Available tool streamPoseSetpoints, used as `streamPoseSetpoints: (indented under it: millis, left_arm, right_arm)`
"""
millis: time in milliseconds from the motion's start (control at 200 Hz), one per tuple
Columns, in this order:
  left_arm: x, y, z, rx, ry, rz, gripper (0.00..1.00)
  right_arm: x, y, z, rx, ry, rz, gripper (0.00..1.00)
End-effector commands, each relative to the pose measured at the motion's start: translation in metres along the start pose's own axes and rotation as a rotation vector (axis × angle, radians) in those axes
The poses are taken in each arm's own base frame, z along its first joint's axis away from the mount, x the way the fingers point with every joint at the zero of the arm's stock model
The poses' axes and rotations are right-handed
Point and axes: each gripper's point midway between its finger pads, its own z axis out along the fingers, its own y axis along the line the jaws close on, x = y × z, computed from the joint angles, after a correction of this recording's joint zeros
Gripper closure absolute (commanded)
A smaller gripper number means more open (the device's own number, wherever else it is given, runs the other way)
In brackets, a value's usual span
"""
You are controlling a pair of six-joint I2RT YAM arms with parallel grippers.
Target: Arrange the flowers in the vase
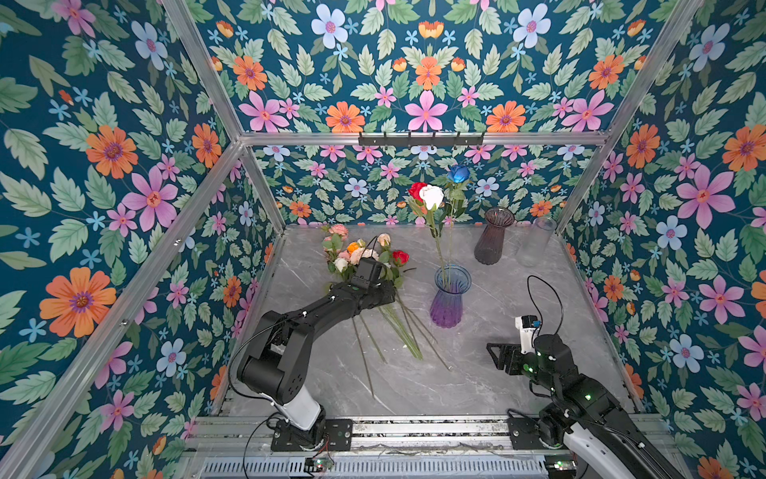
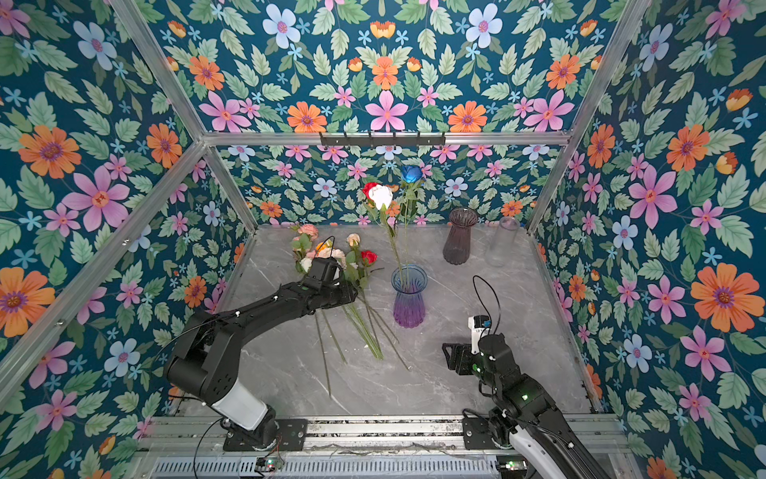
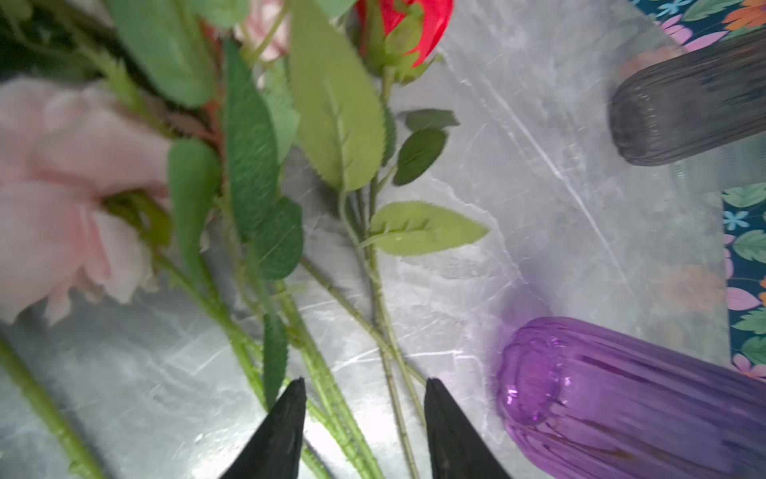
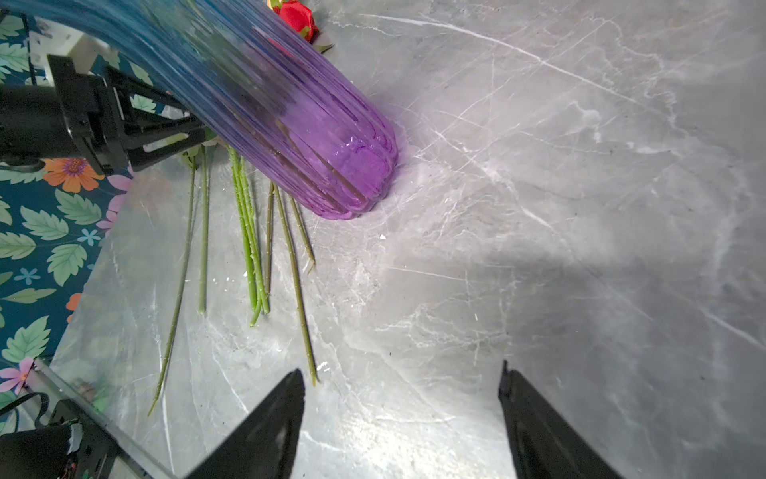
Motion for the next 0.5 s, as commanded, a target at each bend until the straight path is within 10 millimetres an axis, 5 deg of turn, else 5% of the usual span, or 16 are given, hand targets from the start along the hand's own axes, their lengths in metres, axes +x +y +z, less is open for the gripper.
streamPoseSetpoints:
  millis: [0, 335, 420, 495]
  left_arm:
    - [0.003, 0.009, 0.004, -0.031, -0.001, -0.028, 0.51]
    - [0.003, 0.001, 0.034, 0.009, 0.034, -0.05, 0.56]
    - [0.005, 0.001, 0.039, 0.015, 0.038, -0.057, 0.69]
    - [0.004, -0.001, 0.038, 0.03, 0.029, -0.062, 0.91]
  right_arm:
    - [-0.009, 0.002, 0.0, -0.004, -0.044, -0.003, 0.25]
    - [-0.01, 0.002, -0.004, -0.016, -0.067, -0.004, 0.27]
    - [-0.01, 0.002, -0.004, -0.015, -0.069, -0.002, 0.28]
    - [-0.01, 0.001, -0.004, -0.013, -0.073, -0.003, 0.29]
